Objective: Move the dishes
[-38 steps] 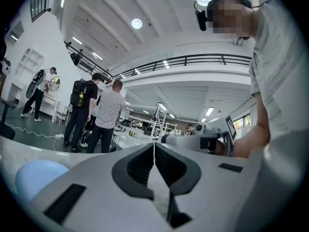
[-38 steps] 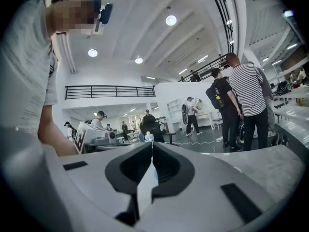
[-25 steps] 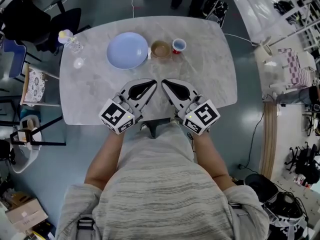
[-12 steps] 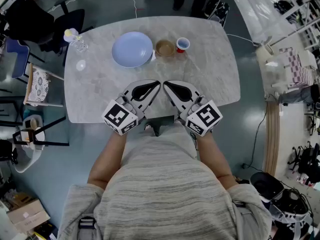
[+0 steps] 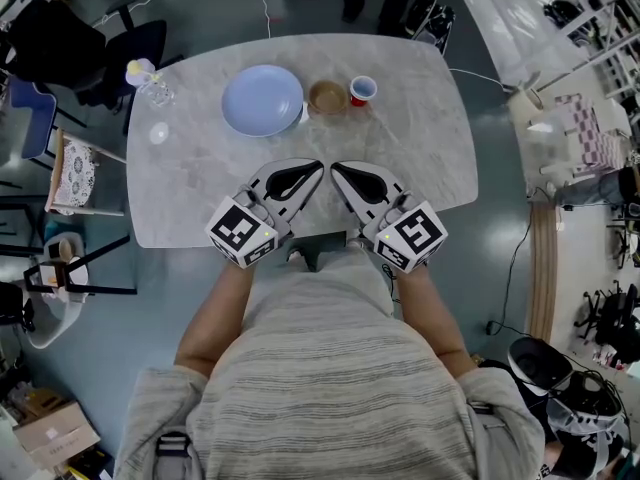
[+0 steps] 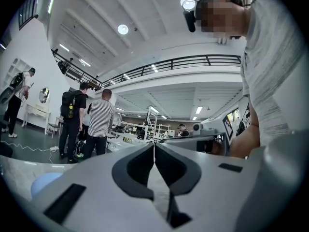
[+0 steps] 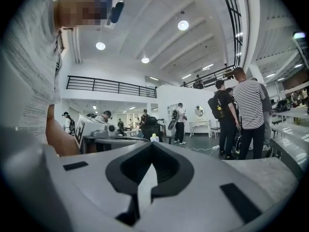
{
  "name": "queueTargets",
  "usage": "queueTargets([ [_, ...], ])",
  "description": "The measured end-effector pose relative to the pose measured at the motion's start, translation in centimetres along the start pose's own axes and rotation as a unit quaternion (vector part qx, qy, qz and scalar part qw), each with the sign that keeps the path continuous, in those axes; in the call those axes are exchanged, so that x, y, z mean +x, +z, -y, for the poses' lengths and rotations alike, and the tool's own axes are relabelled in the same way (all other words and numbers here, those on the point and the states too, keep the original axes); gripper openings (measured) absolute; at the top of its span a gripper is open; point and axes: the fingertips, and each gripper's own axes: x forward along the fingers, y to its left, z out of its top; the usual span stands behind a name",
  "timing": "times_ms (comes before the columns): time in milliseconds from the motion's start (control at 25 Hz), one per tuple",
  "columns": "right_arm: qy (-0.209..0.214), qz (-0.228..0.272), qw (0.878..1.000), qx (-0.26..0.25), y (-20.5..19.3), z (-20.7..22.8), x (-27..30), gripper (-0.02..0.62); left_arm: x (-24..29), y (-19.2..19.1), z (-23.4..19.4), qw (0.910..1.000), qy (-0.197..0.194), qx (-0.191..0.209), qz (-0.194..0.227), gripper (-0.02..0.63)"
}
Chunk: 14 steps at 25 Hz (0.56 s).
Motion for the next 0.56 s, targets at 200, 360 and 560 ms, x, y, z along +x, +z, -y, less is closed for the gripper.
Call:
queueTargets([
  [200,0.001,-0.003,1.0,-0.002,0.1,-0.09,0.12,0.017,0.05,0.06,-0.09,1.0,-0.003,-0.005,-0.001,0.021],
  [360,-0.001,-0.004,1.0,-0.003,0.02,0.08,0.23,0.017,0.15,-0.05,-0.18,1.0,-0.002,-0.004,0.001,0.021],
  [560,-0.003,-0.004,1.0,0.001,-0.06,-0.09,0.23,0.017,-0.03,0.07,-0.05,1.0,-0.003,-0.002,0.001,0.021],
])
